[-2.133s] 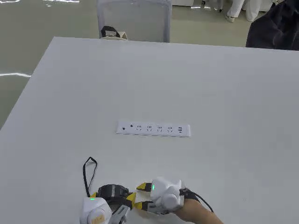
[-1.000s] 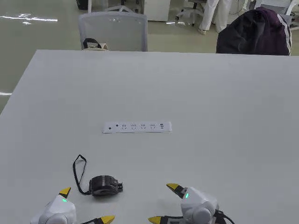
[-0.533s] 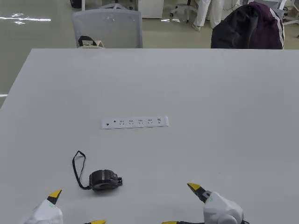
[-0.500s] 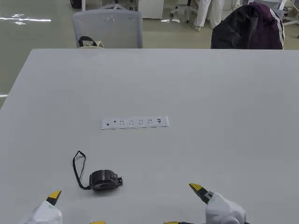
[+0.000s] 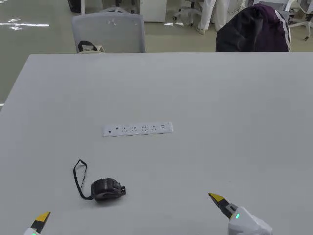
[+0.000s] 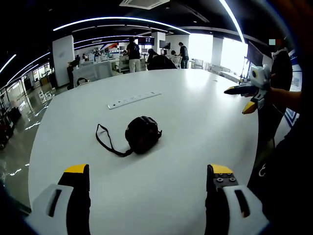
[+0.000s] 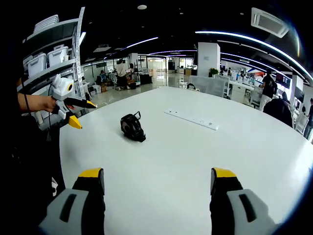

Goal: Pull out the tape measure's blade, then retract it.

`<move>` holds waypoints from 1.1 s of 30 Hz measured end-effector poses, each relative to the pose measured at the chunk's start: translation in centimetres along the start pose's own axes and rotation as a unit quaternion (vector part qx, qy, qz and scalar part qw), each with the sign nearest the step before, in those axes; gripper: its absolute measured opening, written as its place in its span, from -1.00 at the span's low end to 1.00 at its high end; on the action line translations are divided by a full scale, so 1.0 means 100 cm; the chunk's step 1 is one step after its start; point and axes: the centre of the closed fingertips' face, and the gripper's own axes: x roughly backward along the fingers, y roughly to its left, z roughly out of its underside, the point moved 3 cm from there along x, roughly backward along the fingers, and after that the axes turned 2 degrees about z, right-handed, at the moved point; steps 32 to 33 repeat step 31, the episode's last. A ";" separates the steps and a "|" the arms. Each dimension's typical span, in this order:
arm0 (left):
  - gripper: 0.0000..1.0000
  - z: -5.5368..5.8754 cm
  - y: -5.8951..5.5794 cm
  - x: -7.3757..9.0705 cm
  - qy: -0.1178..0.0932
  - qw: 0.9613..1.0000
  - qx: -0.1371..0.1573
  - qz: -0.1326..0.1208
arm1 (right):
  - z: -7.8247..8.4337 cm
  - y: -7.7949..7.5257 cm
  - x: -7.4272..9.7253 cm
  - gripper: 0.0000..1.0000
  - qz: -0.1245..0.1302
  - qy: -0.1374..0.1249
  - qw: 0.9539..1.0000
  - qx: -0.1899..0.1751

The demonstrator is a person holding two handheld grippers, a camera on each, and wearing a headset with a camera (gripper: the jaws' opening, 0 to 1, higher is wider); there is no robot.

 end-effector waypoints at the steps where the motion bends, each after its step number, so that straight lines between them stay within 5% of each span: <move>1: 0.98 0.001 0.001 0.003 -0.001 1.000 0.002 -0.004 | 0.000 0.000 0.002 0.83 0.003 -0.001 1.000 0.000; 17: 0.98 0.006 0.006 0.018 -0.004 1.000 0.008 -0.020 | -0.006 0.003 0.012 0.85 0.016 -0.009 1.000 0.003; 33: 0.98 -0.004 0.005 0.020 -0.014 1.000 0.000 -0.023 | -0.006 -0.001 0.018 0.85 0.027 -0.010 1.000 -0.001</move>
